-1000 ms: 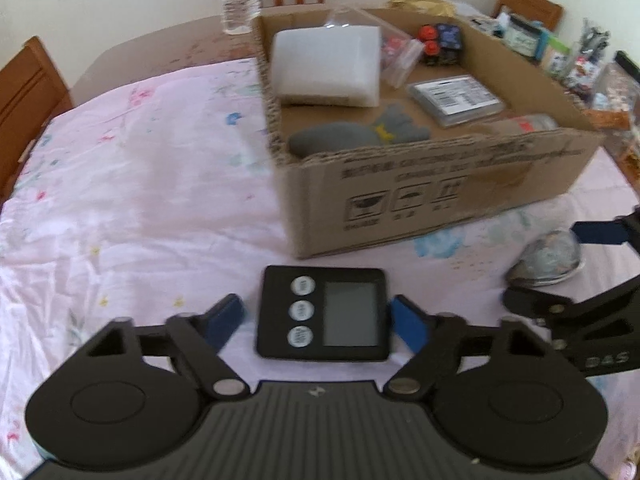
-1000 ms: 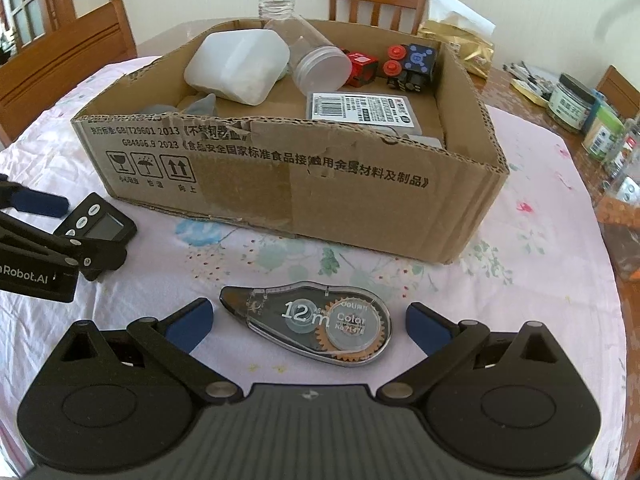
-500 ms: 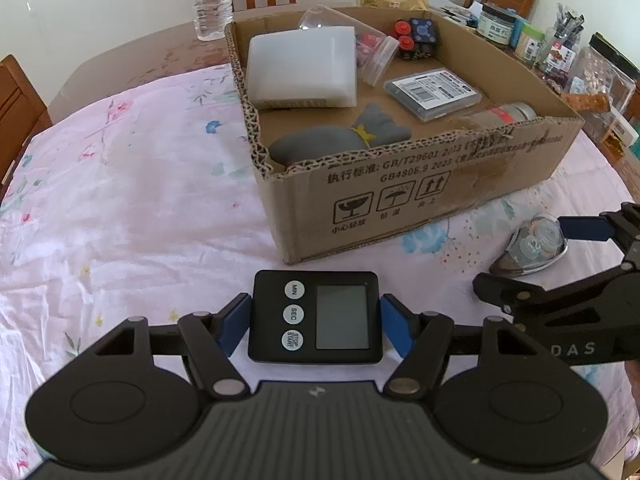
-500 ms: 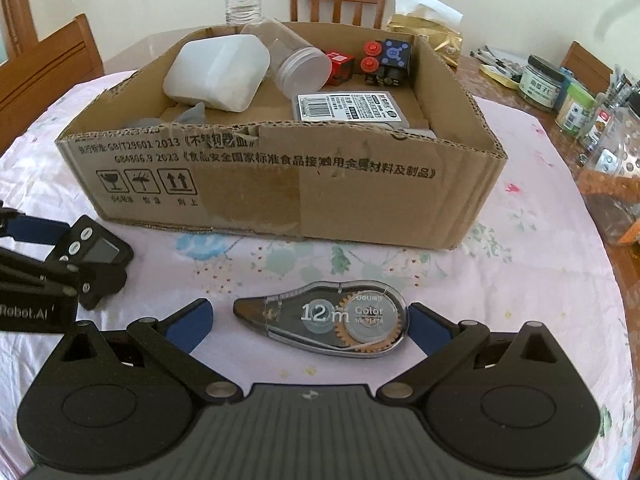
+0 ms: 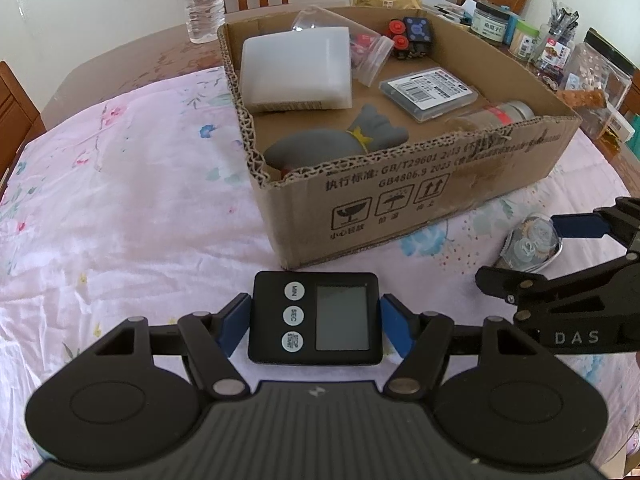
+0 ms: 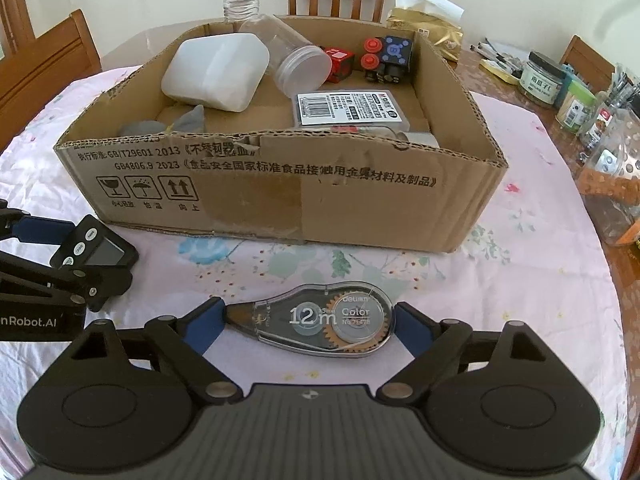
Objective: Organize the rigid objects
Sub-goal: 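Carry the tape roller into the box and open the right gripper while the left gripper carries the timer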
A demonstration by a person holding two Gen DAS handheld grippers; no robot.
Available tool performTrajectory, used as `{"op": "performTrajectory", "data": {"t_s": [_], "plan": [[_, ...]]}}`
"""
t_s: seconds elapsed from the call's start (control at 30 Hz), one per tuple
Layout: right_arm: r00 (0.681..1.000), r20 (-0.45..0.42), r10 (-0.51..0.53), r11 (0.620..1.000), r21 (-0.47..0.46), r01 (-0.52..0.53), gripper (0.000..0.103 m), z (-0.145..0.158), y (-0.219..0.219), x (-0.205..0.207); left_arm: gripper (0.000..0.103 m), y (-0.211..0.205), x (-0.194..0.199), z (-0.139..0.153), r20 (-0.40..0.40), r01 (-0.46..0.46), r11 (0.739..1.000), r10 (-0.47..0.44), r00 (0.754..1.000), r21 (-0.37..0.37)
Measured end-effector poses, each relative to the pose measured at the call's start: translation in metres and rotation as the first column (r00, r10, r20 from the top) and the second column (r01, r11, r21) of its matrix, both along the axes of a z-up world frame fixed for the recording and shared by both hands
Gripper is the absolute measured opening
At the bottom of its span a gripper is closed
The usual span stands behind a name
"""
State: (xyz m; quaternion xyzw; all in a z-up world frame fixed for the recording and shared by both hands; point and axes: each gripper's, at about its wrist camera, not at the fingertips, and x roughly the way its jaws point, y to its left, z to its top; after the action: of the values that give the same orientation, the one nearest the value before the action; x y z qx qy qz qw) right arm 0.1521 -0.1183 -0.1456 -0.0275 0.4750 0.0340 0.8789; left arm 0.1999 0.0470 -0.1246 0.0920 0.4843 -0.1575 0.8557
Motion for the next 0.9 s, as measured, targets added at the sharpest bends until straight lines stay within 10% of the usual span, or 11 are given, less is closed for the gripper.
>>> {"op": "performTrajectory", "data": {"t_s": [0.47, 0.9], "plan": [[0.997, -0.031, 0.072, 0.997, 0.018, -0.071, 0.093, 0.019, -0.011, -0.004, 0.069, 0.007, 0.000, 0.016, -0.024, 0.053, 0.999, -0.053, 0.998, -0.001], [0.969, 0.108, 0.221, 0.975, -0.002, -0.222, 0.093, 0.112, -0.021, 0.023, 0.069, 0.031, -0.009, 0.078, 0.032, 0.071, 0.997, -0.071, 0.997, -0.025]]}}
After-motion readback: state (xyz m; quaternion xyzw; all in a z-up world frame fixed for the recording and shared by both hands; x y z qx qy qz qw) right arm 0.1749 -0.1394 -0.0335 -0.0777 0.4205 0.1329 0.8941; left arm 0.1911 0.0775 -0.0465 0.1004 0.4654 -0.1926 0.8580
